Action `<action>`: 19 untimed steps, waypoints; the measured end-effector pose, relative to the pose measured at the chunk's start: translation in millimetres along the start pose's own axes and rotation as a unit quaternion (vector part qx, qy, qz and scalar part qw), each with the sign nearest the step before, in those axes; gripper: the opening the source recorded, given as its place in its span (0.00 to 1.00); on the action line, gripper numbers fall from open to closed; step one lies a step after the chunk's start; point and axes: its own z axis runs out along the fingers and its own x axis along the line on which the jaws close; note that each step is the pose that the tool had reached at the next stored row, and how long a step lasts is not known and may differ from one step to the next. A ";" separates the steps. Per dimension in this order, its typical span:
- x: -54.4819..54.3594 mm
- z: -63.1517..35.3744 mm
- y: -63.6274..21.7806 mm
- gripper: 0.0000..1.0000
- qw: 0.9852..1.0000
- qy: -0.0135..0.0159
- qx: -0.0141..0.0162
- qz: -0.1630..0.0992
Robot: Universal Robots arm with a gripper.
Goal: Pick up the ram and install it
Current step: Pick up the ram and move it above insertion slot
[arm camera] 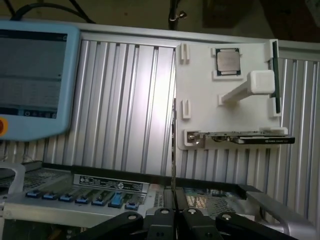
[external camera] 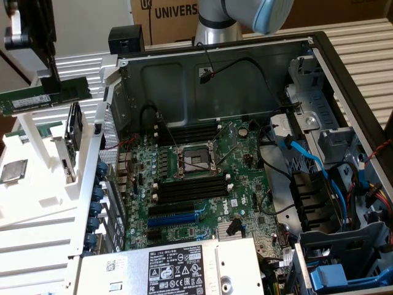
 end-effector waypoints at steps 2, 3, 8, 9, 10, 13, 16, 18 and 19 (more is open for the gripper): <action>1.7 -2.1 -12.0 0.13 1.000 0.000 0.000 0.000; 2.3 -2.7 -16.3 0.13 1.000 0.000 0.000 0.000; 4.8 -4.9 -40.5 0.13 1.000 0.000 0.000 0.000; 5.0 -5.0 -42.7 0.13 1.000 0.000 0.000 0.000; 5.2 -5.2 -44.7 0.13 1.000 0.000 0.000 0.000; 5.7 -5.7 -51.2 0.13 1.000 0.000 0.000 0.000; 6.3 -6.1 -57.9 0.13 1.000 0.000 0.000 0.000; 6.6 -6.3 -61.0 0.13 1.000 0.000 0.000 0.000; 6.8 -6.3 -62.8 0.13 1.000 0.000 0.000 0.000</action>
